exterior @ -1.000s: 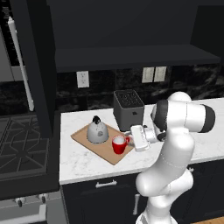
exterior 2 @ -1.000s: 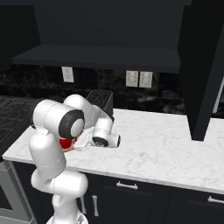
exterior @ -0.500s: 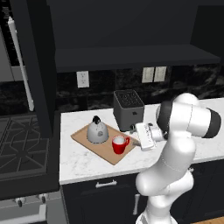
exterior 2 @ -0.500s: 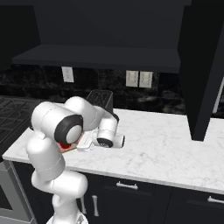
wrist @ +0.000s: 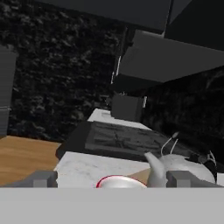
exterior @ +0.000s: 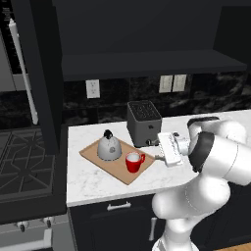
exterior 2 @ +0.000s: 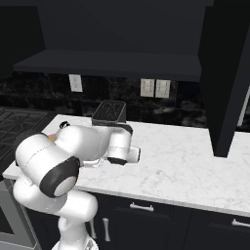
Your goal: Pick the kettle from the counter and place it on the tray. Then pick the mug from the cabinet and place it on the tray. Then close the cabinet doors.
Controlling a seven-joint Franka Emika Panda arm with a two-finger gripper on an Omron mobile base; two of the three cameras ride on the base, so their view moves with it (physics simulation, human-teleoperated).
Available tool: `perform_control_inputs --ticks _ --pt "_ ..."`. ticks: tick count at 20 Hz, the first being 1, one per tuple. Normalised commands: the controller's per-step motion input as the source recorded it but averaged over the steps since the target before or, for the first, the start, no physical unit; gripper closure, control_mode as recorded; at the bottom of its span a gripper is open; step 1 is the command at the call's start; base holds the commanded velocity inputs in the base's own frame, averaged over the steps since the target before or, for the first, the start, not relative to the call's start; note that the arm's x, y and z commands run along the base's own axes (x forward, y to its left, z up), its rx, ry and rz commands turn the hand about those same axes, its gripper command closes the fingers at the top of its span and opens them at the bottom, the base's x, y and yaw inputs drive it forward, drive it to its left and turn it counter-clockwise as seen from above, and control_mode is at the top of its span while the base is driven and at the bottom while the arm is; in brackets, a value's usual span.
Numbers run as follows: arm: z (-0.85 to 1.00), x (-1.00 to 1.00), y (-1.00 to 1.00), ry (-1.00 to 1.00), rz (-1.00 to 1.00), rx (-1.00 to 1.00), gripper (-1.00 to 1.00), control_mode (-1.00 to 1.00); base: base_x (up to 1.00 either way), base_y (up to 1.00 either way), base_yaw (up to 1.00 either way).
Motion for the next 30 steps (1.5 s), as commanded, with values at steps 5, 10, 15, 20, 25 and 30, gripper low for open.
perform_control_inputs --ticks 5,10,15,20,25,30 --pt "0.65 -0.40 0.01 0.03 -0.15 -0.03 -1.00 -1.00 0.00 0.00 0.00" --pt "0.61 -0.22 0.07 0.07 -0.10 -0.08 -1.00 -1.00 0.00 0.00 0.00" --pt "0.55 -0.27 0.13 0.00 0.00 -0.08 -1.00 -1.00 0.00 0.00 0.00" --pt "0.47 -0.32 0.11 0.00 0.00 -0.13 -1.00 -1.00 0.00 0.00 0.00" --pt "0.39 -0.29 0.12 0.00 0.00 -0.14 -1.00 -1.00 0.00 0.00 0.00" --pt "0.39 -0.32 0.14 -0.10 0.00 -0.10 -1.00 -1.00 0.00 0.00 0.00"
